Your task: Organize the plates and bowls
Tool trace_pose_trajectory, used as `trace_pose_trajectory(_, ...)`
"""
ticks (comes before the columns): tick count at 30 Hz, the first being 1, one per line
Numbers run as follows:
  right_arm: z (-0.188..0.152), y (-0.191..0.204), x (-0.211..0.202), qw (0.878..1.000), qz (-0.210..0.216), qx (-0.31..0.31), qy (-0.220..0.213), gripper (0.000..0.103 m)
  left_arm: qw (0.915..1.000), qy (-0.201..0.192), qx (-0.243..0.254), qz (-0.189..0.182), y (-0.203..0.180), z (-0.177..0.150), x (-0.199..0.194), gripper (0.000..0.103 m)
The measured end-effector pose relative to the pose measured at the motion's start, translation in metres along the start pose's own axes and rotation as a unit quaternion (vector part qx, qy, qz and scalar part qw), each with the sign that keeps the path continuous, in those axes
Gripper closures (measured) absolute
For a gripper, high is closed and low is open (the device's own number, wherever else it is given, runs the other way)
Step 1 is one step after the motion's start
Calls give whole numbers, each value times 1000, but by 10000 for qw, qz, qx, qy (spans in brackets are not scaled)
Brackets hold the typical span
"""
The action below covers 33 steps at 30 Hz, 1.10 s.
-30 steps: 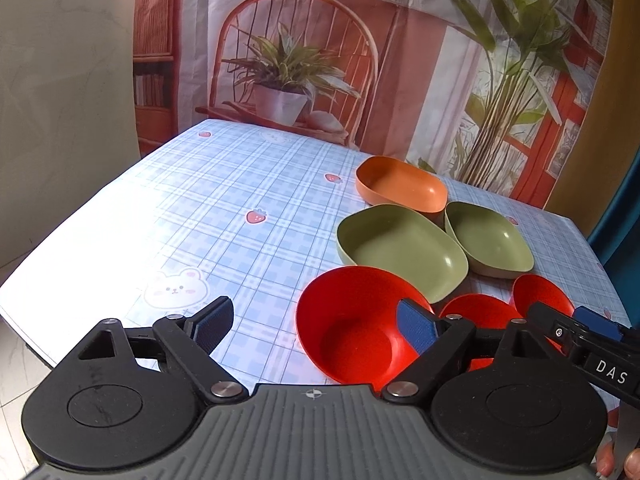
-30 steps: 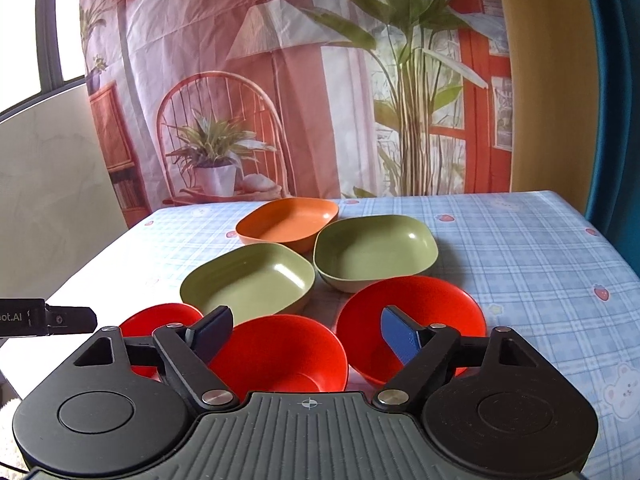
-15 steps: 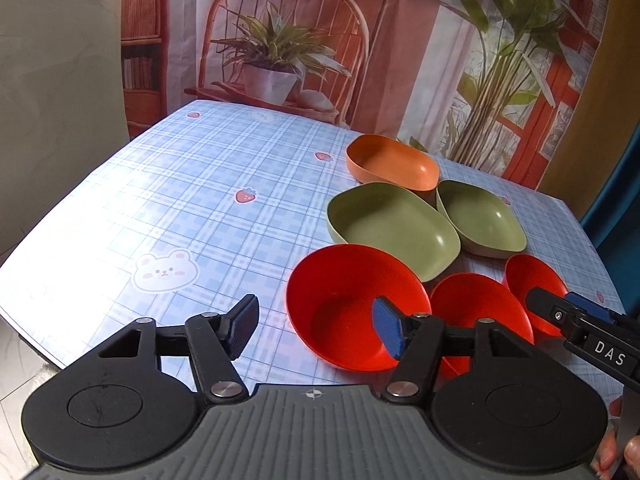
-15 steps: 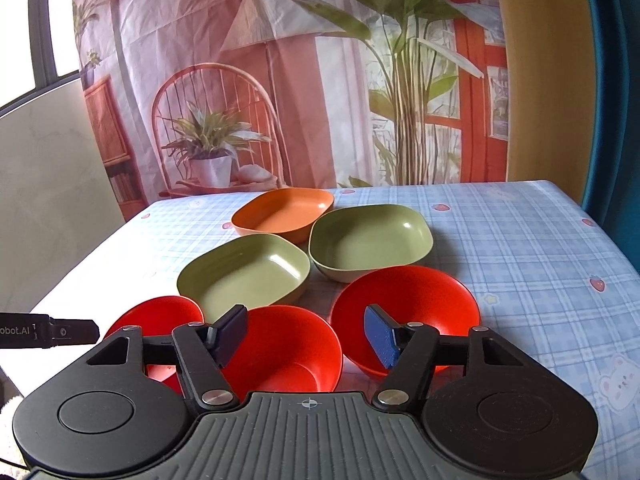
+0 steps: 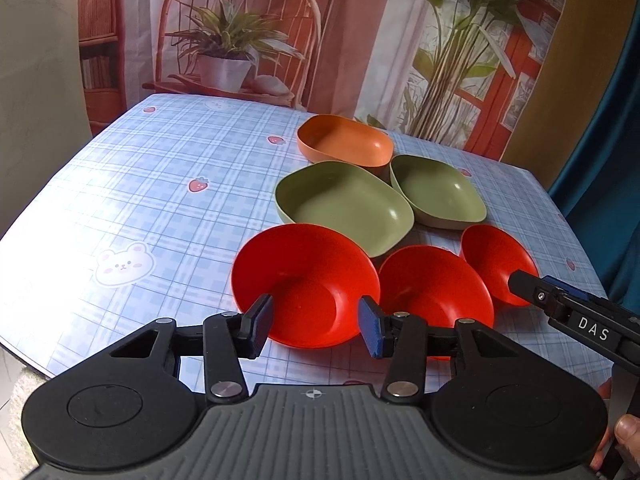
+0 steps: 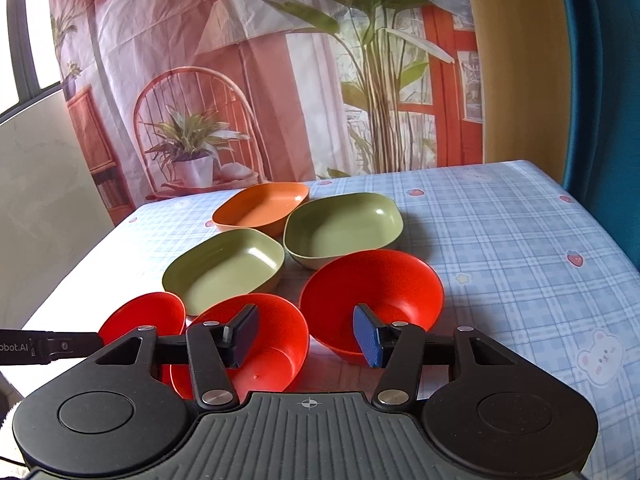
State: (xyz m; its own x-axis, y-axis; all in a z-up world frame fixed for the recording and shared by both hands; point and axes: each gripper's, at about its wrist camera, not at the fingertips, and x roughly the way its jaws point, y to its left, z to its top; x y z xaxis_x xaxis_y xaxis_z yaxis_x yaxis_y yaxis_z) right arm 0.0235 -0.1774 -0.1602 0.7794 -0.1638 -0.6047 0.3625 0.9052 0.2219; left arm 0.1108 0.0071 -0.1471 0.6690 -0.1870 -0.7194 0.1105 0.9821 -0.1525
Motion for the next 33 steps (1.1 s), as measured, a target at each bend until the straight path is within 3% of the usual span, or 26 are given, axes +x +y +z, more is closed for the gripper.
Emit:
trace_pose_trajectory(6, -2, -7, -1, 10000, 57, 58, 44, 62, 9996, 60, 253, -89, -14, -3, 1, 57)
trace_pose_trajectory(10, -5, -3, 0, 9997, 170, 0, 202, 70, 9979, 107, 479, -416, -26, -4, 2, 60)
trace_pose_trajectory(13, -7, -5, -1, 9994, 235, 47, 265, 72, 9959, 224, 669, -573, -37, -7, 8, 66)
trace_pose_trajectory(19, -11, -12, 0, 9990, 274, 143, 335, 73, 9923, 521, 812, -772, -48, -12, 24, 68)
trace_pose_trajectory(25, -13, -14, 5, 9984, 329, 185, 425, 73, 9925, 769, 574, -756, -44, -11, 40, 68)
trace_pose_trajectory(33, -15, -14, 16, 9971, 483, 254, 530, 74, 9930, 756, 466, -774, -46, -4, 50, 68)
